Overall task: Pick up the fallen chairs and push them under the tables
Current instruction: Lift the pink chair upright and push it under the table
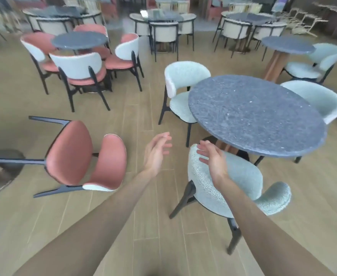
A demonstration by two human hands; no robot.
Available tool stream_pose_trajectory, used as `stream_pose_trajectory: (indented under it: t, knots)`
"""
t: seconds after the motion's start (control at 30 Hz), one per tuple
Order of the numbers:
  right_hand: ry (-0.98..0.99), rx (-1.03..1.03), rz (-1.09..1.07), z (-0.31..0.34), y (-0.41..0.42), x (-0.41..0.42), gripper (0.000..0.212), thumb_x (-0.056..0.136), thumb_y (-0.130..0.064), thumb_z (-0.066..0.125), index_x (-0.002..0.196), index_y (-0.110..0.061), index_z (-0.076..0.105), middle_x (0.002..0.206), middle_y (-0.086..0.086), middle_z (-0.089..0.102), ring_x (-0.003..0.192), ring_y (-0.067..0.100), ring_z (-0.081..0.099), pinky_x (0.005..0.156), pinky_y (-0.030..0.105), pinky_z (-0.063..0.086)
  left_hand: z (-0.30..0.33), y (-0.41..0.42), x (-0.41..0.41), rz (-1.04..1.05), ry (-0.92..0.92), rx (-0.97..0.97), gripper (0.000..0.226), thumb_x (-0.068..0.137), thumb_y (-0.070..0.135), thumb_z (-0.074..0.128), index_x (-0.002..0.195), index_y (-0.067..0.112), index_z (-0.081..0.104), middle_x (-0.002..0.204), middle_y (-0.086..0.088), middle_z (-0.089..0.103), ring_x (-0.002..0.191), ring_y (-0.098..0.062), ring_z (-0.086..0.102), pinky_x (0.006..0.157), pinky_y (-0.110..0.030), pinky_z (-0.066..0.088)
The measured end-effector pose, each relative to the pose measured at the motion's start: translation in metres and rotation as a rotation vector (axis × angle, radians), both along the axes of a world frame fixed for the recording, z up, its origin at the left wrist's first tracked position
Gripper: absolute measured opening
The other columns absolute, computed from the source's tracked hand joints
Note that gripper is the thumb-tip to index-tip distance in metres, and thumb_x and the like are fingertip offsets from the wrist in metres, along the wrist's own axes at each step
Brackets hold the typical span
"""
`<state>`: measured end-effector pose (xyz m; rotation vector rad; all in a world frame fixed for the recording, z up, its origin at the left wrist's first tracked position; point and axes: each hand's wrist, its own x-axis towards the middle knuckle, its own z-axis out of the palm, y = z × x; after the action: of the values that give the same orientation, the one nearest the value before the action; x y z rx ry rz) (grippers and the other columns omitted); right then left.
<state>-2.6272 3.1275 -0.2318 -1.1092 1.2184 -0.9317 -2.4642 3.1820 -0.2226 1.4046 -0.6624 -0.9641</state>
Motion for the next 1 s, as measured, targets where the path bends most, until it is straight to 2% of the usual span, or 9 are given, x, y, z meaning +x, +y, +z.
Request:
stream_pose_trajectory:
  t: [0.1,0.23,0.4,0.5,0.57,0.67,0.83,0.9,1.0]
  knots:
    - [0.002,-0.004,0.136,-0.002,0.004,0.052,0.039,0.102,-0.032,0.046,0.125,-0.006,0.063,0.121,0.006,0.068,0.112,0.019,0.065,0.104,0.042,0.047,0.009,0.034,0.055,0.153,-0.019,0.008,0.028,0.101,0.026,0.051,0.119,0.012,0.067,0.118,-0.011,0.069,0.099,-0.022,0.064,0.096,-0.040,0.049]
    - [0.019,0.012,0.331,-0.007,0.029,0.134,0.040,0.101,-0.033,0.047,0.126,-0.005,0.063,0.121,0.007,0.069,0.113,0.017,0.065,0.104,0.040,0.047,0.007,0.088,0.118,0.358,-0.011,0.025,0.030,0.098,0.032,0.055,0.115,0.011,0.070,0.113,-0.009,0.073,0.104,-0.026,0.069,0.095,-0.041,0.052]
    - [0.043,0.035,0.521,-0.017,0.061,0.236,0.036,0.100,-0.028,0.049,0.124,-0.005,0.064,0.120,0.010,0.070,0.105,0.020,0.067,0.093,0.034,0.049,-0.008,0.148,0.194,0.563,-0.024,0.034,0.027,0.099,0.032,0.052,0.113,0.017,0.070,0.106,0.000,0.075,0.086,-0.009,0.069,0.076,-0.026,0.053]
    - [0.051,0.034,0.601,-0.023,0.066,0.289,0.033,0.099,-0.032,0.051,0.117,-0.010,0.067,0.112,0.006,0.071,0.105,0.020,0.068,0.099,0.038,0.050,-0.020,0.172,0.239,0.647,0.012,0.035,0.030,0.099,0.030,0.053,0.116,0.011,0.069,0.102,-0.003,0.074,0.080,-0.008,0.070,0.059,-0.013,0.051]
    - [0.041,0.011,0.649,-0.021,0.068,0.333,0.032,0.098,-0.033,0.051,0.114,-0.012,0.068,0.107,0.004,0.072,0.097,0.014,0.069,0.092,0.035,0.053,-0.025,0.183,0.272,0.711,0.027,0.038,0.030,0.098,0.029,0.055,0.114,0.008,0.070,0.102,-0.006,0.074,0.084,-0.015,0.071,0.066,-0.022,0.056]
    - [0.013,-0.032,0.700,-0.016,0.072,0.397,0.036,0.098,-0.033,0.051,0.118,-0.010,0.068,0.111,0.005,0.072,0.095,0.012,0.069,0.077,0.027,0.053,-0.027,0.191,0.319,0.773,0.009,0.069,0.028,0.098,0.028,0.053,0.110,0.009,0.070,0.105,-0.010,0.074,0.098,-0.028,0.070,0.089,-0.040,0.053]
    - [0.014,-0.051,0.824,-0.006,0.087,0.488,0.033,0.099,-0.034,0.050,0.118,-0.013,0.067,0.113,0.003,0.071,0.102,0.016,0.069,0.091,0.036,0.054,-0.019,0.188,0.387,0.855,-0.002,0.045,0.028,0.099,0.024,0.050,0.111,0.007,0.069,0.102,-0.003,0.073,0.095,-0.024,0.069,0.082,-0.034,0.053]
    - [0.006,-0.057,0.879,-0.003,0.091,0.517,0.032,0.099,-0.032,0.050,0.118,-0.013,0.067,0.113,0.003,0.071,0.103,0.016,0.069,0.093,0.038,0.054,-0.011,0.186,0.410,0.882,0.008,0.019,0.028,0.099,0.024,0.052,0.112,0.005,0.068,0.102,-0.007,0.072,0.089,-0.019,0.067,0.080,-0.031,0.053]
    - [0.007,-0.072,0.959,0.003,0.090,0.558,0.030,0.099,-0.033,0.049,0.116,-0.015,0.066,0.114,0.003,0.071,0.103,0.015,0.068,0.093,0.035,0.053,0.003,0.178,0.443,0.945,-0.007,0.004,0.028,0.099,0.022,0.052,0.113,0.004,0.068,0.109,-0.013,0.072,0.089,-0.018,0.065,0.087,-0.036,0.053]
